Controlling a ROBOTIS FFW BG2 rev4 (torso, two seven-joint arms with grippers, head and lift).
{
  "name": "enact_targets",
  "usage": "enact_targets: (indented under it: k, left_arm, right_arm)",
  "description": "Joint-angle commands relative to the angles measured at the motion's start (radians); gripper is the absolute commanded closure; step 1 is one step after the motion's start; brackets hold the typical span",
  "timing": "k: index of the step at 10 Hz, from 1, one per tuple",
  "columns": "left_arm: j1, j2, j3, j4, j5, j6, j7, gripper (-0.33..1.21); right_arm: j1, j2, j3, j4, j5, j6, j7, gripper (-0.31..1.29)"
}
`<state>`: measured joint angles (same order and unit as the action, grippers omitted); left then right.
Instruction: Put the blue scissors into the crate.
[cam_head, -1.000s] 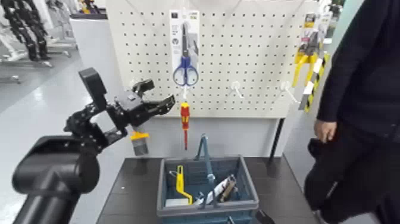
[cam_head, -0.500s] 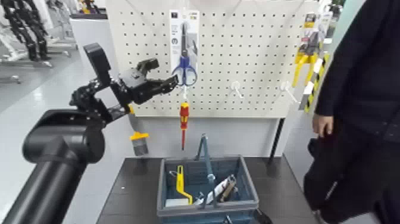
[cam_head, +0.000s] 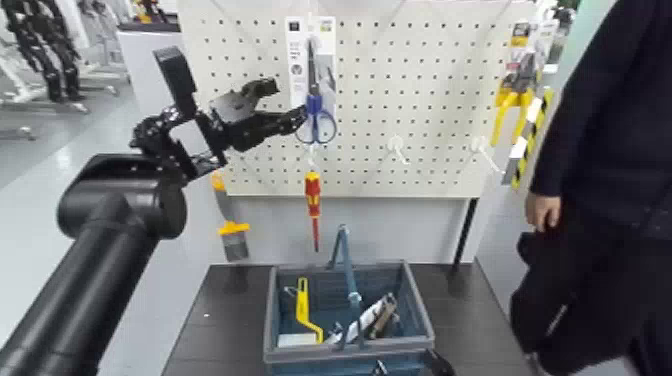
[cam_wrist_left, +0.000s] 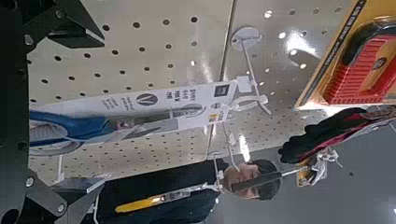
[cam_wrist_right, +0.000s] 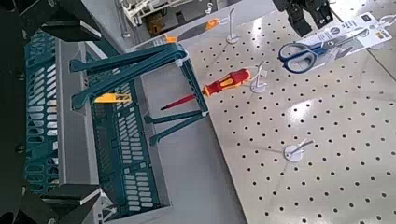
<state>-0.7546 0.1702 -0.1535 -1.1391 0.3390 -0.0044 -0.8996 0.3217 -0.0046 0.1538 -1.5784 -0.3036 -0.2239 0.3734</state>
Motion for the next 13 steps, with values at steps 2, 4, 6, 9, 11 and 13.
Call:
enact_targets:
  k: [2,4,6,9,11,13]
  left_arm:
    - [-0.091,-0.011,-0.051,0.117,0.008,-0.043,-0.021,0.27]
    - [-0.108,-0.014,-0.069,0.139,0.012,-0.054,-0.024,0.32]
    - [-0.114,-0.017,-0.072,0.140,0.008,-0.059,-0.022,1.19]
    - [-0.114,-0.017,-0.077,0.131,-0.003,-0.039,-0.007,1.18]
    - [-0.117,-0.017,-0.077,0.131,-0.003,-0.040,-0.007,1.18]
    - [-0.117,-0.017,-0.075,0.130,-0.003,-0.040,-0.007,1.18]
  right_arm:
    - [-0.004,0.000,0.003,0.005,-0.002,0.001,0.006,0.15]
    - [-0.004,0.002,0.001,0.006,-0.003,0.001,0.007,0.15]
    - [-0.004,0.002,-0.002,0.006,-0.005,0.001,0.010,0.15]
    - [-0.004,0.002,-0.005,0.006,-0.006,0.001,0.012,0.15]
    - [-0.004,0.002,-0.007,0.006,-0.006,0.001,0.012,0.15]
    - [-0.003,0.002,-0.007,0.006,-0.006,0.001,0.012,0.15]
